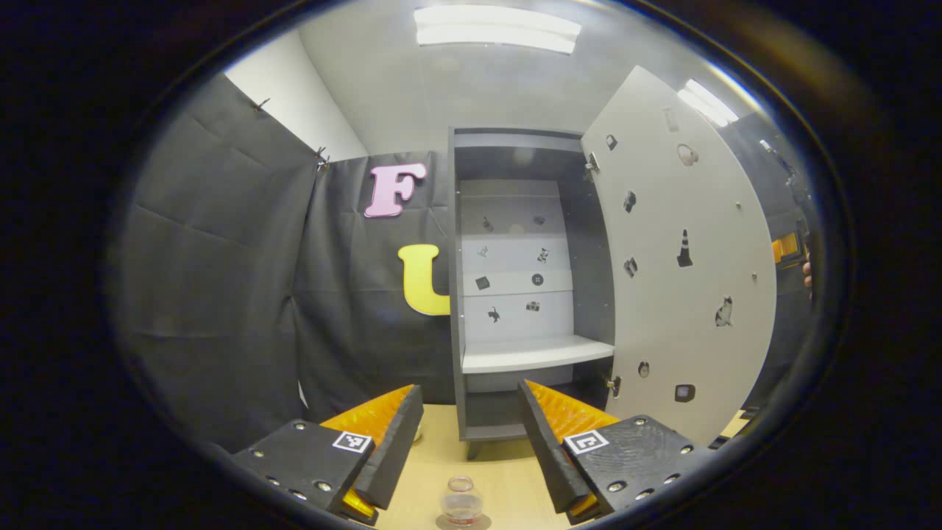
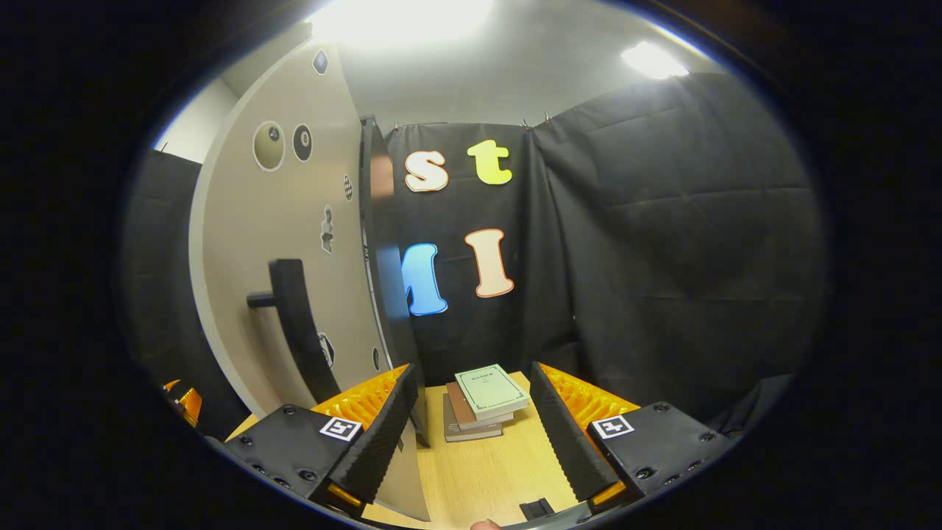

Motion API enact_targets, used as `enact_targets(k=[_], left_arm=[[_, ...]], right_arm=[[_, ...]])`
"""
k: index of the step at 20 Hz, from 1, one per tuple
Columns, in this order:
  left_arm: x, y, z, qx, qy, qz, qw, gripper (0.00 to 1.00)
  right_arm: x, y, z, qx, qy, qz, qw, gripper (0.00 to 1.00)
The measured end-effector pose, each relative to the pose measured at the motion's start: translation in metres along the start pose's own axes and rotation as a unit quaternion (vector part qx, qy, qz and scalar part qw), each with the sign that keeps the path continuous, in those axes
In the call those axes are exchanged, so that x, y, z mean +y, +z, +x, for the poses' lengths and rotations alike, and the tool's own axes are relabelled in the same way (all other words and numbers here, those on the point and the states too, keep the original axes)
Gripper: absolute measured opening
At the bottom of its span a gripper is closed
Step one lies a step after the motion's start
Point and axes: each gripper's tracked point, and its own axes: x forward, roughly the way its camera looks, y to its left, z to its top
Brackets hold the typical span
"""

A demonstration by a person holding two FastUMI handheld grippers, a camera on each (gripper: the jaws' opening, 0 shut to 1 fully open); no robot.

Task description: Open the cabinet door with the right hand, grasp the bottle in the cabinet with the left hand and place it on the coaster, then close the cabinet door with the right hand.

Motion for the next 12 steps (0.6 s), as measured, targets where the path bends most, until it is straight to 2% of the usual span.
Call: enact_targets(k=[1,4,5,6,7,8,11,12], left_arm=[[0.000,0.002,0.003,0.004,-0.006,0.001,1.000,0.80],[0.008,0.012,0.009,-0.005,-0.016,-0.001,1.000,0.77],[0.011,0.012,0.011,-0.006,-0.018,-0.003,1.000,0.80],[0.015,0.011,0.010,-0.007,-0.020,-0.003,1.000,0.82],[0.020,0.012,0.010,-0.010,-0.020,-0.004,1.000,0.82],[0.026,0.013,0.009,-0.013,-0.019,-0.005,1.000,0.77],[0.041,0.010,0.011,-0.015,-0.017,-0.015,1.000,0.80],[0.046,0.007,0.012,-0.013,-0.016,-0.018,1.000,0.77]], right_arm=[[0.004,0.003,-0.004,-0.001,0.000,-0.003,1.000,0.98],[0.017,0.012,-0.013,-0.013,-0.002,-0.017,1.000,0.98],[0.018,0.014,-0.016,-0.015,-0.014,-0.026,0.999,0.92],[0.017,0.014,-0.016,-0.019,-0.024,-0.038,0.999,0.97],[0.018,0.016,-0.017,-0.021,-0.031,-0.046,0.998,0.97],[0.020,0.015,-0.017,-0.021,-0.039,-0.054,0.998,0.92],[0.029,0.014,-0.022,-0.019,-0.048,-0.064,0.997,0.92],[0.031,0.013,-0.023,-0.018,-0.051,-0.063,0.997,0.88]])
